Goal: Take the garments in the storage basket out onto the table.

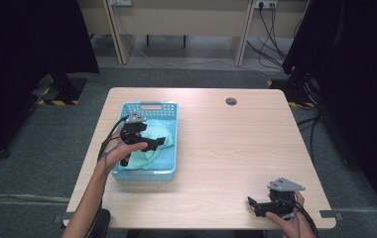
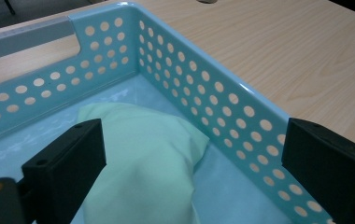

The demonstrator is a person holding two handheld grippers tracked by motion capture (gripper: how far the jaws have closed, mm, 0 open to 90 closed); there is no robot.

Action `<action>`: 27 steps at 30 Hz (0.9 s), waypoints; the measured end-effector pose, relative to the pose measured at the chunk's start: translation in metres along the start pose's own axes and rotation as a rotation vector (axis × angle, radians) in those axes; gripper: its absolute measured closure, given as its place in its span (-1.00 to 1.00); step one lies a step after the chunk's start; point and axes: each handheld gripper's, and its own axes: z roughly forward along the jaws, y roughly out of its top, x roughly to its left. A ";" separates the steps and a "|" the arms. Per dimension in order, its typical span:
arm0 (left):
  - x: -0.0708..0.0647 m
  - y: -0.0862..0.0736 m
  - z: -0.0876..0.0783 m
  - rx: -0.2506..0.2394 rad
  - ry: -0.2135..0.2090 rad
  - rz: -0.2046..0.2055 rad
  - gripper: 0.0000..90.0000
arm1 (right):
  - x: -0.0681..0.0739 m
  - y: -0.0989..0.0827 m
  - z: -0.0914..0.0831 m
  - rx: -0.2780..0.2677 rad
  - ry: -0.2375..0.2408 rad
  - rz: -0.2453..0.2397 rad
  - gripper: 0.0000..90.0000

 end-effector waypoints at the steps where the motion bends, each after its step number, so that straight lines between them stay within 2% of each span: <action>1: 0.000 0.000 0.000 0.000 0.000 0.000 -0.87 | 0.000 0.000 0.000 0.000 0.000 0.000 -1.00; 8: 0.002 -0.002 0.003 0.008 0.007 -0.003 -0.87 | 0.000 0.000 0.000 0.000 0.000 0.000 -1.00; 14: 0.007 -0.010 0.012 0.044 0.047 0.007 -0.86 | 0.000 0.000 0.000 0.000 0.001 0.000 -1.00; 21: 0.008 -0.013 0.017 0.062 0.051 0.008 -0.85 | 0.000 0.000 0.000 0.000 0.001 0.000 -1.00; 27: 0.010 -0.019 0.025 0.100 0.053 0.014 -0.84 | 0.000 0.000 0.000 0.000 0.001 0.000 -1.00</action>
